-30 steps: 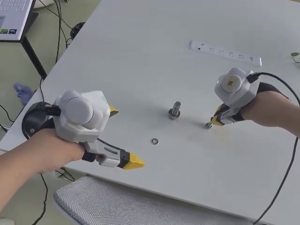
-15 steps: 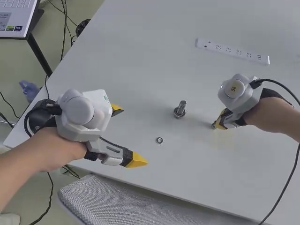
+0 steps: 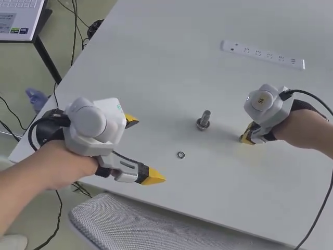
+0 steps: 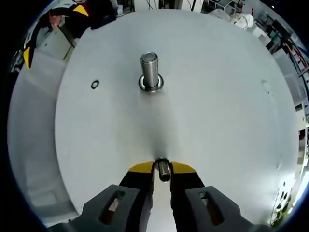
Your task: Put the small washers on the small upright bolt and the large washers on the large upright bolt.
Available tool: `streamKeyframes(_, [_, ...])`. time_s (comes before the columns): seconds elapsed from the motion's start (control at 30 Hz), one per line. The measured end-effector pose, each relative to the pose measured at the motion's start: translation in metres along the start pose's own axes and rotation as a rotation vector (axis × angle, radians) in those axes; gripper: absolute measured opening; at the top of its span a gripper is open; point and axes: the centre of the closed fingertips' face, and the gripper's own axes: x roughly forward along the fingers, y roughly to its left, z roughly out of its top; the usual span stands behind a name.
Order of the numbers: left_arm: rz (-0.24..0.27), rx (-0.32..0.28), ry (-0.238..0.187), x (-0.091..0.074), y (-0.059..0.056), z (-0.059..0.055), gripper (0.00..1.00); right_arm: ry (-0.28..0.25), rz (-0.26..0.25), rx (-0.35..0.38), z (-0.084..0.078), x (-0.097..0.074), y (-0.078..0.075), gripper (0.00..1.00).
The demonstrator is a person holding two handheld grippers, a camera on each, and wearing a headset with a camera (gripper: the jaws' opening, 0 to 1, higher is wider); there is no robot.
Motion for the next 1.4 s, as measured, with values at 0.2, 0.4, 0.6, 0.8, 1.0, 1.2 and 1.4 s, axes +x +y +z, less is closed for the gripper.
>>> streamKeyframes(0.2, [-0.003, -0.004, 0.004, -0.0005, 0.0004, -0.0011, 0.89, 0.007, 0.001, -0.015, 0.0019, -0.0010, 0.0005, 0.12])
streamKeyframes(0.4, [-0.009, -0.007, 0.004, 0.0010, -0.0004, -0.0019, 0.88, 0.009, 0.006, -0.015, 0.0019, -0.0016, 0.0015, 0.13])
streamKeyframes(0.6, [-0.012, -0.011, 0.002, 0.0014, 0.0000, -0.0018, 0.88, 0.009, 0.008, -0.013, 0.0015, -0.0021, 0.0016, 0.13])
streamKeyframes(0.8, [-0.011, -0.009, 0.002, 0.0007, 0.0019, -0.0017, 0.88, 0.000, 0.011, -0.008, 0.0014, -0.0020, 0.0013, 0.13])
streamKeyframes(1.0, [-0.016, -0.009, 0.006, 0.0010, 0.0017, -0.0028, 0.87, 0.006, 0.010, -0.022, 0.0020, -0.0019, 0.0015, 0.13])
streamKeyframes(1.2, [-0.020, -0.008, 0.005, 0.0008, 0.0004, -0.0032, 0.87, -0.003, 0.013, -0.030, 0.0037, -0.0013, 0.0019, 0.15])
streamKeyframes(1.4, [-0.018, -0.006, 0.001, -0.0017, 0.0024, -0.0024, 0.87, 0.003, 0.024, -0.037, 0.0029, -0.0001, 0.0034, 0.25])
